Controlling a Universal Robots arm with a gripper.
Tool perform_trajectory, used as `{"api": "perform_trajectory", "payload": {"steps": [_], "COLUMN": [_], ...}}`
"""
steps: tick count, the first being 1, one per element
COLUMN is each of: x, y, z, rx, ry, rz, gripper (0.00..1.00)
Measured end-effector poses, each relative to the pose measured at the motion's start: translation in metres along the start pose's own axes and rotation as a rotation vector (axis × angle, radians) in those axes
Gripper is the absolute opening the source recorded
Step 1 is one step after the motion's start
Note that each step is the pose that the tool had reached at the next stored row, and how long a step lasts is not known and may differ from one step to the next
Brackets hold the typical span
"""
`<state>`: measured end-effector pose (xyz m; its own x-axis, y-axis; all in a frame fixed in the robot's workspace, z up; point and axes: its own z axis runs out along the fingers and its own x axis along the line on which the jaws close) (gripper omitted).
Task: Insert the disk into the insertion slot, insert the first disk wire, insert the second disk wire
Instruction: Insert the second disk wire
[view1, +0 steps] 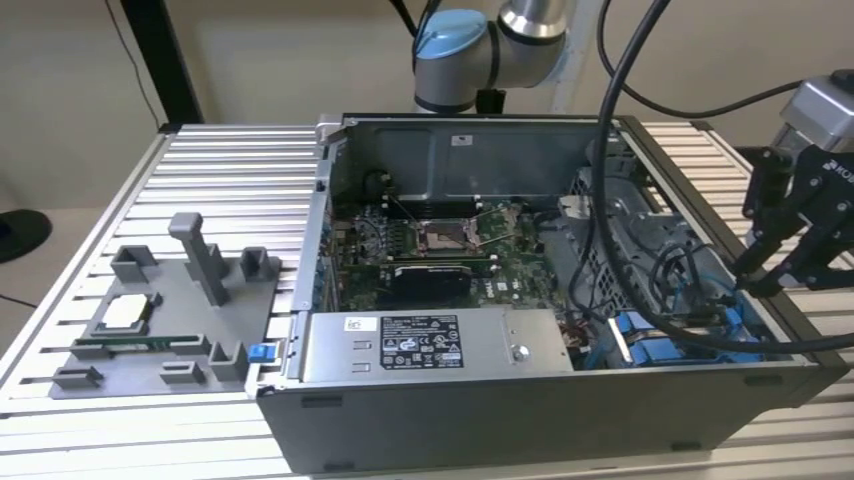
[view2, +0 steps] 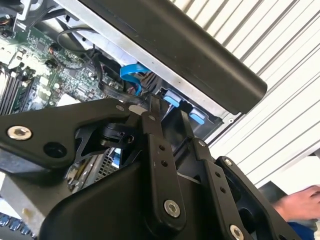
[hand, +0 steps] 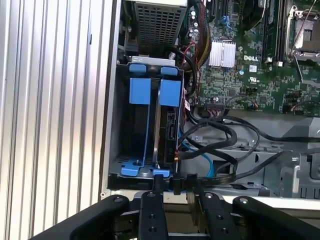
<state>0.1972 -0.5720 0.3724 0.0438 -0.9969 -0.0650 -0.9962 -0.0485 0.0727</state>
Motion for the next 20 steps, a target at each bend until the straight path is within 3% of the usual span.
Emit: {"api": "perform_trajectory", "payload": {"steps": [10, 11, 20], "x": [0.0000, 0.0000, 0.0000], "y": [0.0009, 0.0009, 0.0009], "z": [0.0005, 0.0005, 0.0006], "rx": [0.0003, 0.0003, 0.0003], "ry": [-0.0053, -0.0054, -0.0057], "rz": [0.000, 0.000, 0.000], "gripper": [1.00, 0.00, 0.00]}}
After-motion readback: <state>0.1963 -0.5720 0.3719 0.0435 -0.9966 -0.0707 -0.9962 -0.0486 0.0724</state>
